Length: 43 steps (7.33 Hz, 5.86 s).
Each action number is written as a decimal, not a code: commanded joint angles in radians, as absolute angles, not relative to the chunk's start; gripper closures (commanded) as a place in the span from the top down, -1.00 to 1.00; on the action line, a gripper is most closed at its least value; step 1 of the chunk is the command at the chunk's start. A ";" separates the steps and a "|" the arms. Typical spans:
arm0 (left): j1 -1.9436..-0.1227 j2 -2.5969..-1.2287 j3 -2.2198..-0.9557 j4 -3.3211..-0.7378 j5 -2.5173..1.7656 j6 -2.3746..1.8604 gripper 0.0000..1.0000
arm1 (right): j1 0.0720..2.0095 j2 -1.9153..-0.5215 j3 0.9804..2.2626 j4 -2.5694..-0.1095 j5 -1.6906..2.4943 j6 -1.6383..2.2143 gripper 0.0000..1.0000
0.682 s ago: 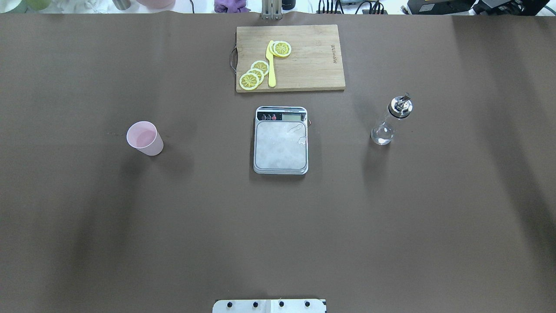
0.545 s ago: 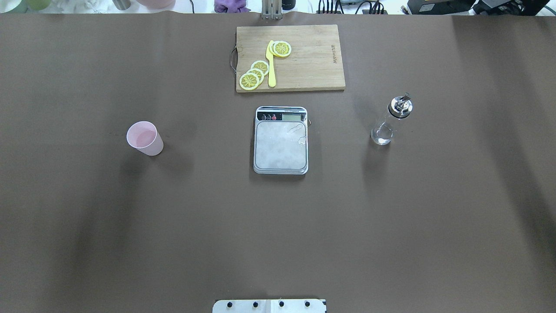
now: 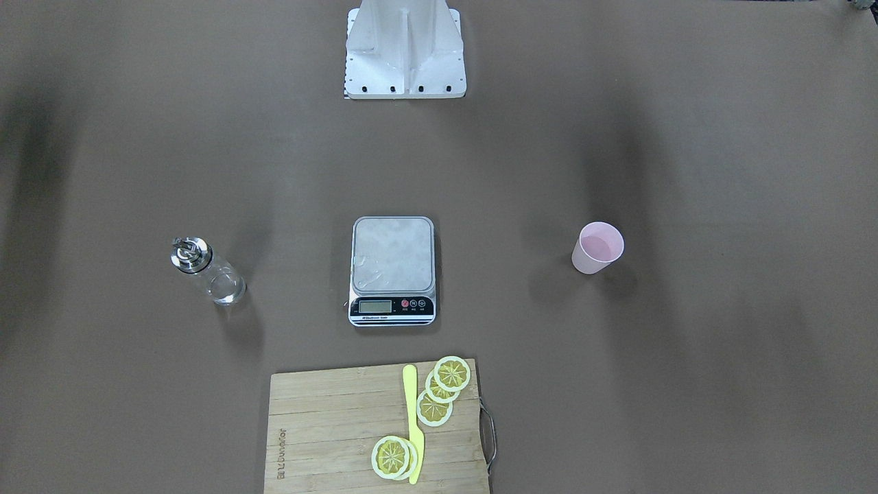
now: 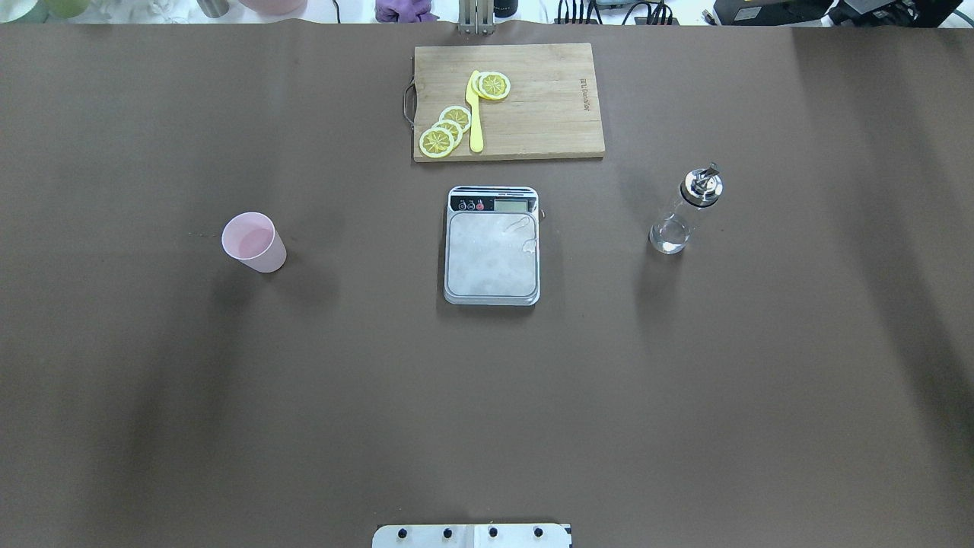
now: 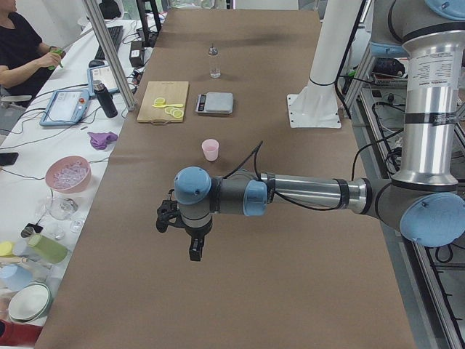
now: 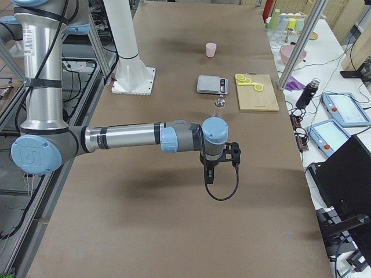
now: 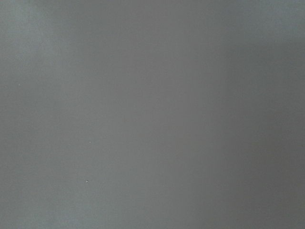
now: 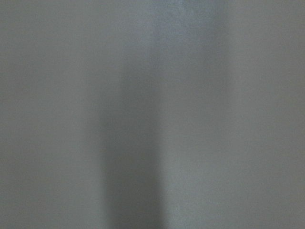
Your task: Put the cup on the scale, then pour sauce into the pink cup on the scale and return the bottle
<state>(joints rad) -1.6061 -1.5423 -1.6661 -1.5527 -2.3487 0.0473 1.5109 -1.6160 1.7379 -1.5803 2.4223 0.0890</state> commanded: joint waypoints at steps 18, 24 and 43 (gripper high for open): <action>-1.598 -1.575 -1.661 -1.632 -2.353 -0.010 0.97 | 1.497 -1.631 1.746 -1.569 2.422 0.114 1.00; -1.560 -1.582 -1.751 -1.618 -2.395 -0.170 0.97 | 1.487 -1.628 1.746 -1.569 2.421 0.112 1.00; -0.828 -1.873 -1.681 -1.907 -2.126 -1.154 -1.00 | 1.454 -1.621 1.747 -1.571 2.456 0.117 1.00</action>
<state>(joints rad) -0.8281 -1.8765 -1.6714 -1.9111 -2.1088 -1.1584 1.4552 -1.6214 1.7471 -1.5708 2.4558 0.1166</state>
